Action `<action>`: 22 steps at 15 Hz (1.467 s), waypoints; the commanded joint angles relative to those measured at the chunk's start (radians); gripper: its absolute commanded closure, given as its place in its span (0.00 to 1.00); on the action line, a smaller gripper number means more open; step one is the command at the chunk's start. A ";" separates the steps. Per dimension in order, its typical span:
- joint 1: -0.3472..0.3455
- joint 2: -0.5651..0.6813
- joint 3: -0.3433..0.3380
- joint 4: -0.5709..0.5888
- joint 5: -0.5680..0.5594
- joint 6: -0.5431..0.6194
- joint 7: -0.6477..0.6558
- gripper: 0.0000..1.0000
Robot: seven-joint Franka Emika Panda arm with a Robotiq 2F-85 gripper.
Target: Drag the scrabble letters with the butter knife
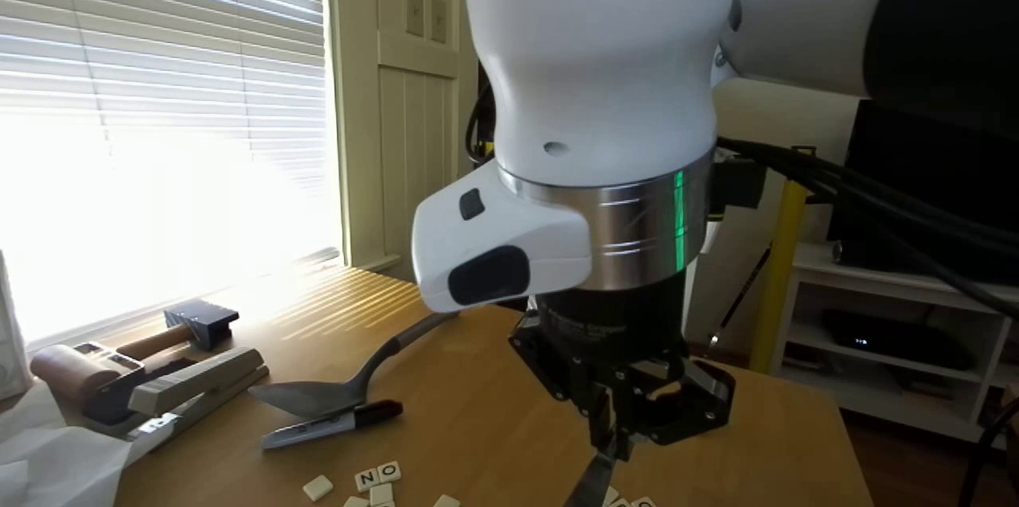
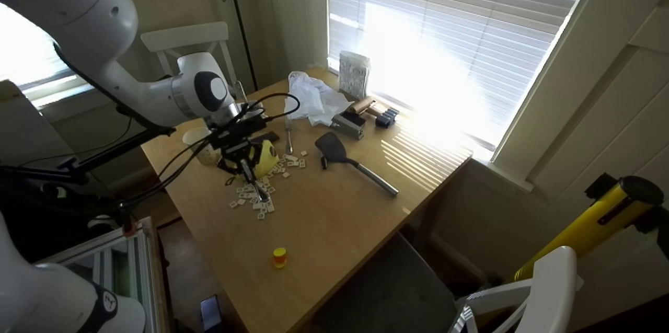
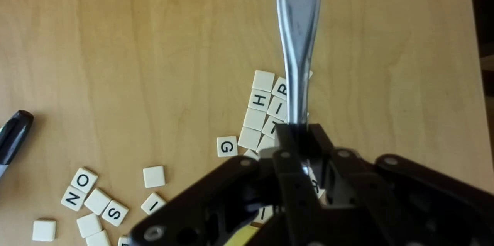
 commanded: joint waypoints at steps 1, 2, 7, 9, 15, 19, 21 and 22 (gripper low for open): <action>0.025 0.048 0.017 0.072 -0.012 -0.099 0.061 0.96; 0.033 0.058 0.018 0.088 -0.016 -0.124 0.079 0.96; 0.056 0.110 0.022 0.169 -0.007 -0.257 0.130 0.96; 0.059 0.125 0.022 0.197 -0.001 -0.308 0.141 0.96; 0.073 0.167 0.025 0.273 -0.004 -0.428 0.166 0.96; 0.051 0.197 0.025 0.322 0.040 -0.402 0.167 0.96; 0.010 0.182 0.004 0.299 0.093 -0.328 0.206 0.96; -0.006 0.172 -0.007 0.283 0.110 -0.296 0.217 0.96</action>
